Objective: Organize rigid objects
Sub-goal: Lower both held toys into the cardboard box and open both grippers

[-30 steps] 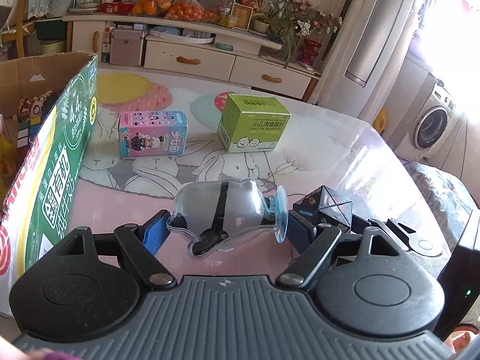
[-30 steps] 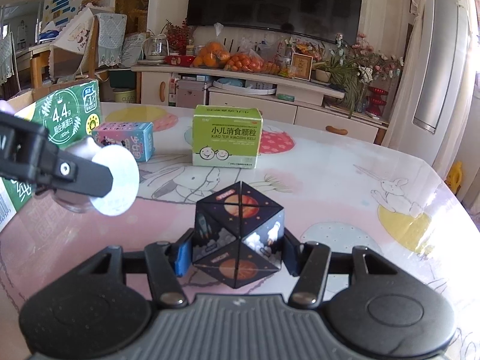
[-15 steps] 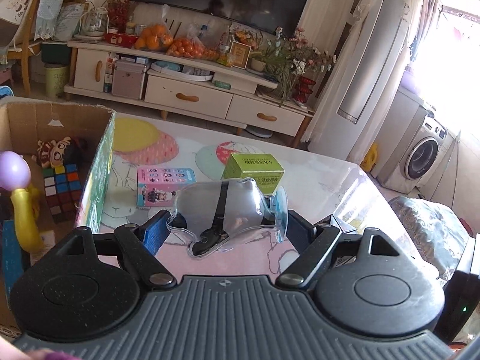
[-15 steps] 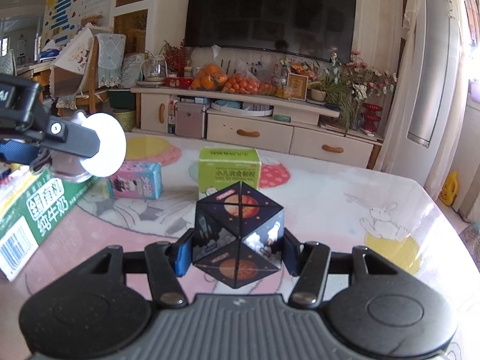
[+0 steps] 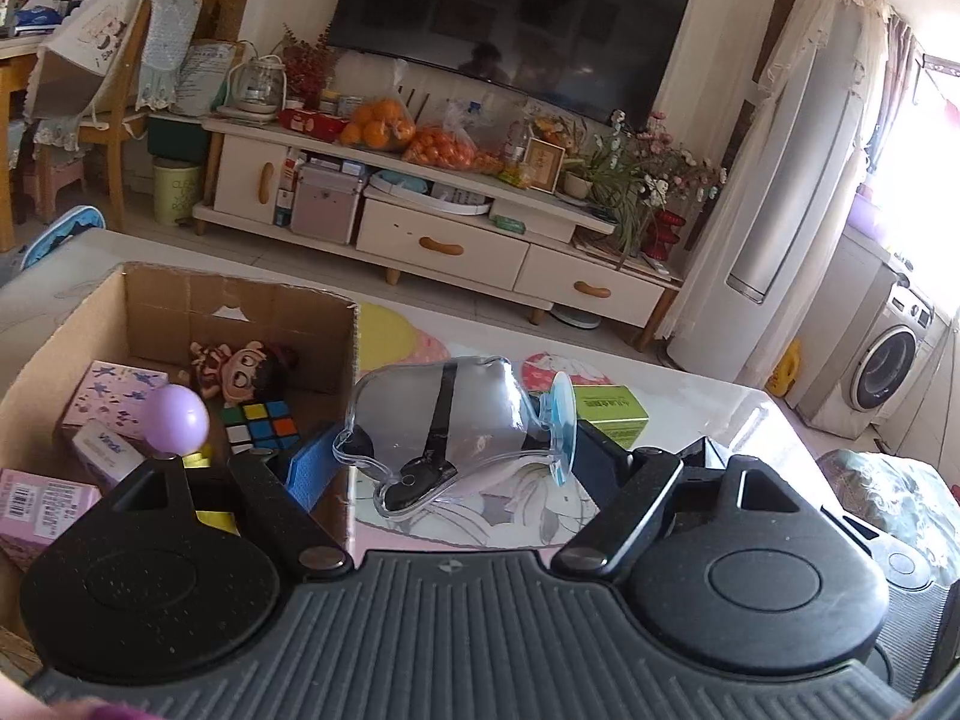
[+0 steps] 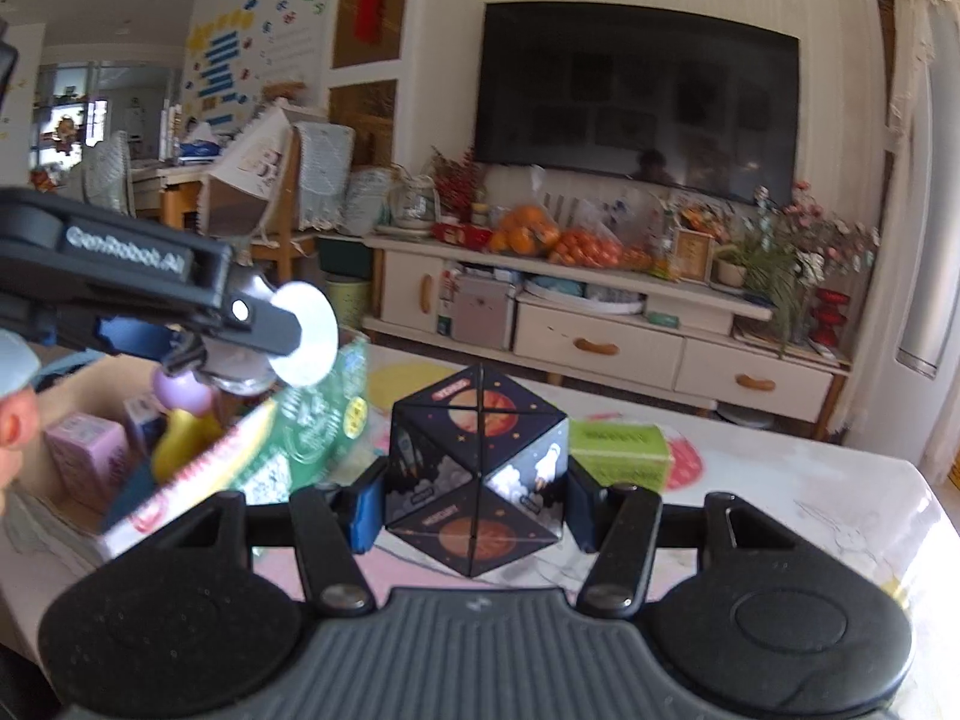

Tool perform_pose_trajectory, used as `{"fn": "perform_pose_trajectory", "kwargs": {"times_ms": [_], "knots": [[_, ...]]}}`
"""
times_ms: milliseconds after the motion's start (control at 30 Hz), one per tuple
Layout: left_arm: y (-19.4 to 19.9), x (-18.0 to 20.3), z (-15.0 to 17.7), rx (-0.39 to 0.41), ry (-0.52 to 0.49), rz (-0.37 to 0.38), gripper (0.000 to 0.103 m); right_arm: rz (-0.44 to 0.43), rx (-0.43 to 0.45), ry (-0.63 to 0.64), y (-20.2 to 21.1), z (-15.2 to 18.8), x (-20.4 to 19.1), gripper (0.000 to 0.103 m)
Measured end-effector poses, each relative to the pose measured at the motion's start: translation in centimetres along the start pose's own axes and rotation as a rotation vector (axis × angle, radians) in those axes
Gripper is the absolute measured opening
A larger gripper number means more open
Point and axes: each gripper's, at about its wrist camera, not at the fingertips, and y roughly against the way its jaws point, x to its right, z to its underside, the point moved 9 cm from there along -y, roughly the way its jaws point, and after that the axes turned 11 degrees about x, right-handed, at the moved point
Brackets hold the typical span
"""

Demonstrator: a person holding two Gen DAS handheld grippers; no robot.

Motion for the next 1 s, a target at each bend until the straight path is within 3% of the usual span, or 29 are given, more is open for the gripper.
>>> {"fn": "perform_pose_trajectory", "kwargs": {"times_ms": [300,600,733,1000], "knots": [[1.4,-4.9,0.5,-0.012,0.077,-0.107,0.101,-0.158,0.049,0.023,-0.8,-2.5,-6.1,0.057],[3.7,-9.6,1.2,-0.052,0.206,-0.216,0.101,-0.289,0.034,0.058,-2.2,-2.3,-10.8,0.057],[3.8,-10.3,1.5,-0.076,0.257,-0.252,0.101,-0.326,0.013,0.068,-2.6,-1.7,-12.2,0.057],[3.9,-10.1,1.8,-0.091,0.26,-0.283,0.101,-0.366,-0.012,0.085,-2.6,-0.7,-13.9,0.057]]}}
